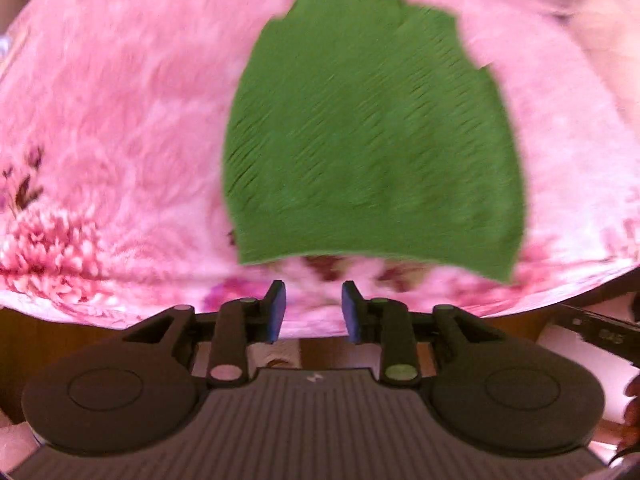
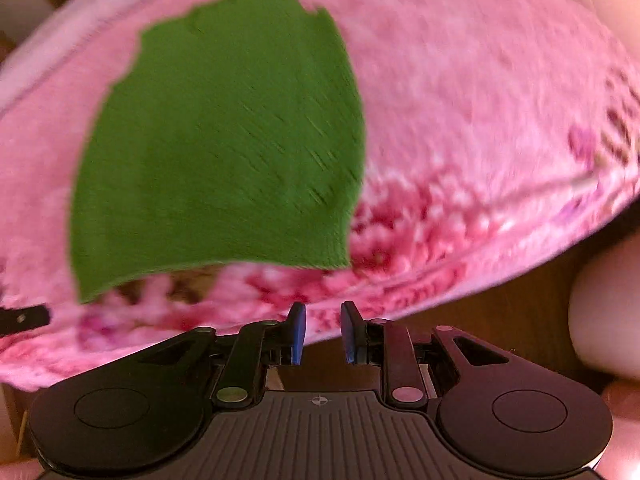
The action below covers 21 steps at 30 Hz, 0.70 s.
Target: Fold clothes
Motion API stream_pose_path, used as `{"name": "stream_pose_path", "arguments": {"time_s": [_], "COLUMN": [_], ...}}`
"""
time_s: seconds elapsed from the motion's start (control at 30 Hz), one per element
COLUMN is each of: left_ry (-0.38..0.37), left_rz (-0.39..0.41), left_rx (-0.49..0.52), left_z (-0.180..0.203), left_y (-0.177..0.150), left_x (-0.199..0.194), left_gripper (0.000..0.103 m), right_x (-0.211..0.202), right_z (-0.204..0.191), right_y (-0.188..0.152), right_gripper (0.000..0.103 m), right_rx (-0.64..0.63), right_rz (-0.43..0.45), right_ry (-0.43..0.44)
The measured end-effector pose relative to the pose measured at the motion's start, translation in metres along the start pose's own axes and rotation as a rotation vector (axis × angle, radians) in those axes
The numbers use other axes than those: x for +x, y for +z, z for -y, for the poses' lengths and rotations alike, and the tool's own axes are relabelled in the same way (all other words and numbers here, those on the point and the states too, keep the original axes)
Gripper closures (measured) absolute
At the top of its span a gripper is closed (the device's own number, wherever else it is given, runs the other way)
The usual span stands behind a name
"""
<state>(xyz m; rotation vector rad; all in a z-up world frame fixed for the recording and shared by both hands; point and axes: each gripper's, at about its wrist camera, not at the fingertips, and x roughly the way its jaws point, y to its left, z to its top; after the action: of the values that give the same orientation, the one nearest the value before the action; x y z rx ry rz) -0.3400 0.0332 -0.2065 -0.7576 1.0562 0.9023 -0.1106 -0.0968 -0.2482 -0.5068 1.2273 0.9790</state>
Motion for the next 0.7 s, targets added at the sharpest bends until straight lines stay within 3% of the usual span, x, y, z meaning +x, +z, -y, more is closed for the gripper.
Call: {"name": "stream_pose_path", "arguments": {"time_s": [0.3,0.7], "left_ry": [0.000,0.036], "left_rz": [0.206,0.259], "left_rx": [-0.020,0.001], "left_z": [0.041,0.064], "left_y": [-0.022,-0.072], "left_x": [-0.117,-0.172], "left_gripper": [0.070,0.067], "right_x": [-0.119,-0.164], "right_z": [-0.003,-0.001], "right_y": [0.001,-0.034], "right_gripper": [0.071,0.056], "right_rx": [-0.090,-0.148], "right_rz": [0.193,0.201], "right_ry": [0.065,0.076]}}
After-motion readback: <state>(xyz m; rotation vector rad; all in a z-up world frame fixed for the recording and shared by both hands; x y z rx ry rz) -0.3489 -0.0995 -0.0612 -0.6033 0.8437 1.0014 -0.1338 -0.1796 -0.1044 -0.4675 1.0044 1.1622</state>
